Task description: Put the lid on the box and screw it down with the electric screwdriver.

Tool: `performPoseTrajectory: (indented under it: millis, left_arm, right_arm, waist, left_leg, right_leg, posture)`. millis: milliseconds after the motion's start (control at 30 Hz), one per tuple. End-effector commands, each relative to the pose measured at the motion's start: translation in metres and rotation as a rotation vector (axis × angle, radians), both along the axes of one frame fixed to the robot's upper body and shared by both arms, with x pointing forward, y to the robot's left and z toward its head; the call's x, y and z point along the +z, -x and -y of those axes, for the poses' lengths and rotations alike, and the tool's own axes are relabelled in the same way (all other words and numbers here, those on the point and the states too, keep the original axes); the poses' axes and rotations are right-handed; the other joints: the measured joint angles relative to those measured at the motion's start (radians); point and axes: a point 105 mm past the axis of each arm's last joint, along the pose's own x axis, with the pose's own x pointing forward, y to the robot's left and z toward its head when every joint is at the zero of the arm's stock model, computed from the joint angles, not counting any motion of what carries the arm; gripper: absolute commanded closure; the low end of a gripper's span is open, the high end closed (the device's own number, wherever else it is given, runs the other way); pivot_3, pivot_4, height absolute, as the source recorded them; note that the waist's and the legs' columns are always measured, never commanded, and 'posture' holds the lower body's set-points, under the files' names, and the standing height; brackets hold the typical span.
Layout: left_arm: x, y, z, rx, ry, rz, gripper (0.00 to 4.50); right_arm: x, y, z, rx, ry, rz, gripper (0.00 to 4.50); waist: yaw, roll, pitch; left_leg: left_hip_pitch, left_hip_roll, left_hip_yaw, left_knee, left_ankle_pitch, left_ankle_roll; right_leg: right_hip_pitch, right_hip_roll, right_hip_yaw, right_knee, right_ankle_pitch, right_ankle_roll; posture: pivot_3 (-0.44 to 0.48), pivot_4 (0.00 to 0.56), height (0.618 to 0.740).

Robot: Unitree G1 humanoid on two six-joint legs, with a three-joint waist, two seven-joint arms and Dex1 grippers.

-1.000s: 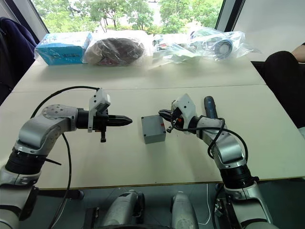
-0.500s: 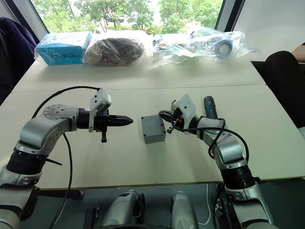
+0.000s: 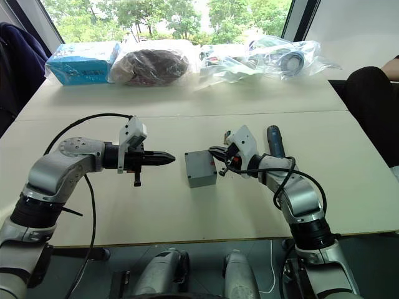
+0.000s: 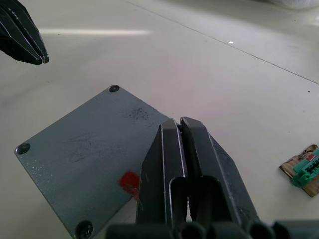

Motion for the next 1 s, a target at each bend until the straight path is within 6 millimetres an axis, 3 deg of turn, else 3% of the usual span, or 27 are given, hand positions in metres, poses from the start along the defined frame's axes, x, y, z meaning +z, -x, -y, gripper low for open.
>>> performPoseTrajectory:
  millis: [33,300,400,467,500,633,767,867,1000]
  left_arm:
    - [0.012,0.0,0.003,-0.016,0.021,0.052,4.5]
    - [0.018,0.002,0.012,-0.044,0.05,0.063,4.5]
    - [0.02,0.005,0.018,-0.079,0.052,0.074,4.5]
    - [0.027,0.01,0.026,-0.139,0.053,0.097,4.5]
    - [0.03,0.013,0.03,-0.171,0.05,0.112,4.5]
    - [0.035,0.019,0.04,-0.242,0.043,0.141,4.5]
    - [0.035,0.026,0.048,-0.32,0.009,0.181,4.5]
    - [0.032,0.026,0.049,-0.342,-0.021,0.203,4.5]
    - [0.029,0.026,0.05,-0.343,-0.022,0.214,4.5]
  right_arm:
    - [0.006,-0.003,0.003,-0.012,-0.001,0.019,3.69]
    - [0.027,-0.006,0.014,-0.04,-0.015,0.034,0.43]
    - [0.046,-0.006,0.03,-0.093,-0.063,-0.019,0.43]
    - [0.065,-0.008,0.055,-0.172,-0.047,-0.081,0.43]
    - [0.072,-0.009,0.07,-0.225,-0.026,-0.135,0.19]
    - [0.08,-0.011,0.104,-0.383,0.024,-0.288,0.19]
    - [0.065,-0.004,0.147,-0.542,0.126,-0.551,0.19]
    - [0.044,0.01,0.158,-0.521,0.189,-0.735,0.19]
    - [0.034,0.003,0.166,-0.544,0.183,-0.828,0.19]
  waist:
    - [0.0,0.0,0.0]
    - [0.001,0.0,0.0]
    - [0.002,0.0,0.0]
    - [0.005,0.001,0.001]
    - [0.007,0.0,0.001]
    - [0.015,0.0,0.0]
    - [0.015,0.0,0.0]
    - [0.016,0.0,0.0]
    - [0.006,0.0,0.0]
  left_leg:
    - [0.0,0.0,0.0,0.0,0.0,0.0]
    - [0.0,0.0,0.0,0.0,0.0,0.0]
    - [0.0,0.0,0.0,0.0,0.0,0.0]
    - [0.0,0.0,0.0,0.0,0.0,0.0]
    - [0.0,0.0,0.0,0.0,0.0,0.0]
    - [0.0,0.0,0.0,0.0,0.0,0.0]
    - [0.0,0.001,0.0,-0.001,0.0,0.0]
    - [0.0,0.0,0.001,-0.001,0.0,0.001]
    - [0.0,0.0,0.002,-0.001,-0.001,0.001]
  right_leg:
    - [0.0,0.0,0.0,0.0,0.0,0.0]
    - [0.0,0.0,0.0,0.0,0.0,0.0]
    - [0.0,0.0,0.0,0.0,0.0,0.0]
    - [0.0,0.0,0.0,0.0,0.0,0.0]
    - [0.0,0.0,0.0,0.0,0.0,0.0]
    - [0.0,-0.001,0.0,-0.001,0.0,0.0]
    - [0.0,0.0,0.0,-0.001,-0.001,-0.002]
    - [-0.001,-0.001,0.0,-0.002,-0.002,-0.005]
    - [-0.001,-0.001,0.001,-0.002,-0.002,-0.004]
  posture:
    - [0.0,0.15,0.74]
    - [0.0,0.15,0.74]
    - [0.0,0.15,0.74]
    - [0.0,0.15,0.74]
    - [0.0,0.15,0.74]
    - [0.0,0.15,0.74]
    - [0.0,0.15,0.74]
    - [0.0,0.15,0.74]
    - [0.0,0.15,0.74]
